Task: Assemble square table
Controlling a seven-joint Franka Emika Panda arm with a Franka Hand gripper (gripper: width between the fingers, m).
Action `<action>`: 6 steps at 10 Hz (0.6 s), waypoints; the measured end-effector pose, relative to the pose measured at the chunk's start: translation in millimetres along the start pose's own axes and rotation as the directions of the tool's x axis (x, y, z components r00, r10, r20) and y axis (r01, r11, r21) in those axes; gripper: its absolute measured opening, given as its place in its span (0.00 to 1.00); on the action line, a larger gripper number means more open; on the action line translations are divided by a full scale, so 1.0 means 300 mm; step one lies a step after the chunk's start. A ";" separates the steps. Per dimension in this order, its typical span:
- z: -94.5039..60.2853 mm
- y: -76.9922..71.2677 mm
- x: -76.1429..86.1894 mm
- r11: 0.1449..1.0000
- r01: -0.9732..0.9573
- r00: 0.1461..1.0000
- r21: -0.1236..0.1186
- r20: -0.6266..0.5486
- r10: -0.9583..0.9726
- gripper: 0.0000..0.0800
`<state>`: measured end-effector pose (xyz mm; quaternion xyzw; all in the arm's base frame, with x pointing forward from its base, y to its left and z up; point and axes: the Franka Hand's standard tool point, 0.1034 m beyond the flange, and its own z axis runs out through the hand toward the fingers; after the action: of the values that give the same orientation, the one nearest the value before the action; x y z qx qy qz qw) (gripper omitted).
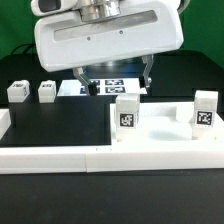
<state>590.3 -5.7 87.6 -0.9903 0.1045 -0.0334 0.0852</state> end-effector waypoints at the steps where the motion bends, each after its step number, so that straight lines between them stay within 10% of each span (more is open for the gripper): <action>1: 0.027 0.002 -0.035 1.000 0.017 1.000 -0.016 0.011 -0.017 0.81; 6: 0.215 0.085 -0.111 0.994 0.020 0.999 -0.109 -0.036 -0.024 0.81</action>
Offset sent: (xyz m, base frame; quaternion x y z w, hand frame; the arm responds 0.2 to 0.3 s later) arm -0.0176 -0.0055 -0.0453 -0.0001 0.0317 -0.0078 0.9995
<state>558.1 -12.9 18.0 -0.9938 0.0968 -0.0469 0.0290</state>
